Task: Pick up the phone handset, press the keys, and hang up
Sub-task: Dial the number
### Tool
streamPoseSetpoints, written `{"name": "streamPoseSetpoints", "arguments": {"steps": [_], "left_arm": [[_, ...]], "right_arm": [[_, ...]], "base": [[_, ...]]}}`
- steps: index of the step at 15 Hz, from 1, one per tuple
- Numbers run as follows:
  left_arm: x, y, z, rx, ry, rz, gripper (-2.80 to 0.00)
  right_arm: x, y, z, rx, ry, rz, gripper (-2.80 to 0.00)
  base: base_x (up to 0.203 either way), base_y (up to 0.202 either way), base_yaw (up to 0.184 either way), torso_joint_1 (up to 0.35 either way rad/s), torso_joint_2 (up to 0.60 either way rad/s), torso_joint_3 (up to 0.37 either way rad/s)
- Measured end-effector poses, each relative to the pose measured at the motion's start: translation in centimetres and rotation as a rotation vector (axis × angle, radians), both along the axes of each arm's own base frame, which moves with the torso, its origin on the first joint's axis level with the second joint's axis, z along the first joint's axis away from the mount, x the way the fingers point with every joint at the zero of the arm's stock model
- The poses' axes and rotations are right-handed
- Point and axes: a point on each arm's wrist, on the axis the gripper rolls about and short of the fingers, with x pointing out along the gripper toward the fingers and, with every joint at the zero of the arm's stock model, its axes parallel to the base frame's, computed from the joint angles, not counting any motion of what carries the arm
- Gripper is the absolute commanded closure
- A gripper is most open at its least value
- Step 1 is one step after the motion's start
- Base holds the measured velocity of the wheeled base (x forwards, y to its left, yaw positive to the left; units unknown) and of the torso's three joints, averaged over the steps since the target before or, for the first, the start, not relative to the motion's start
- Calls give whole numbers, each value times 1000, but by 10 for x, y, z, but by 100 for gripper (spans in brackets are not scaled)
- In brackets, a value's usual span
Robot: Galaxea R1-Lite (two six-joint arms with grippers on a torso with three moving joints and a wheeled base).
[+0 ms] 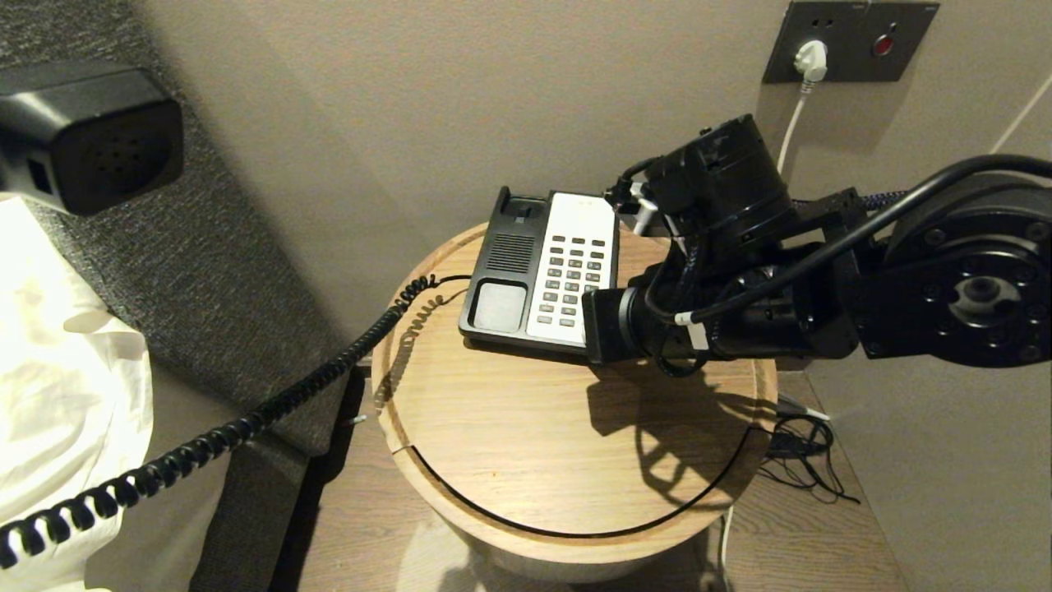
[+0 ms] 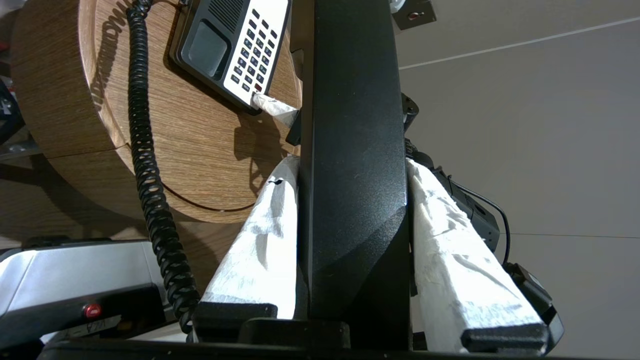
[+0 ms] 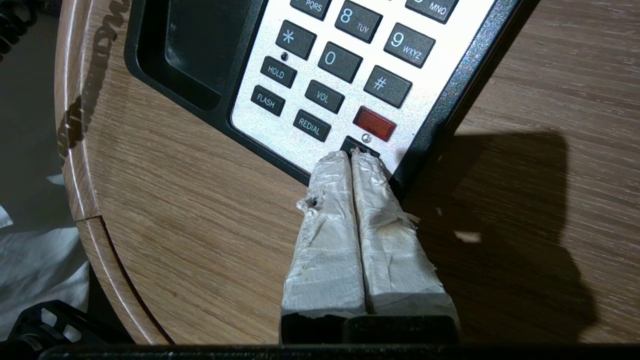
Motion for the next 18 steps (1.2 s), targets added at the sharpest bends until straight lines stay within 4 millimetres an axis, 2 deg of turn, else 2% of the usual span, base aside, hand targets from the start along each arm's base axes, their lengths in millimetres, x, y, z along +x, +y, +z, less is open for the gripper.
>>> {"name": "streamPoseSetpoints", "arguments": {"steps": [5, 11, 18], "left_arm": [[-1, 0, -1, 0, 1, 0, 0], [0, 0, -3, 3, 7, -2, 0], [-1, 0, -2, 0, 1, -16, 0]], "right_arm": [[0, -1, -2, -7, 5, 0, 0], [-8, -1, 16, 34, -29, 11, 0], [-21, -15, 27, 66, -33, -1, 0]], "base": [[0, 0, 0, 0, 0, 0], [0, 0, 0, 0, 0, 0], [0, 0, 0, 0, 0, 0]]}}
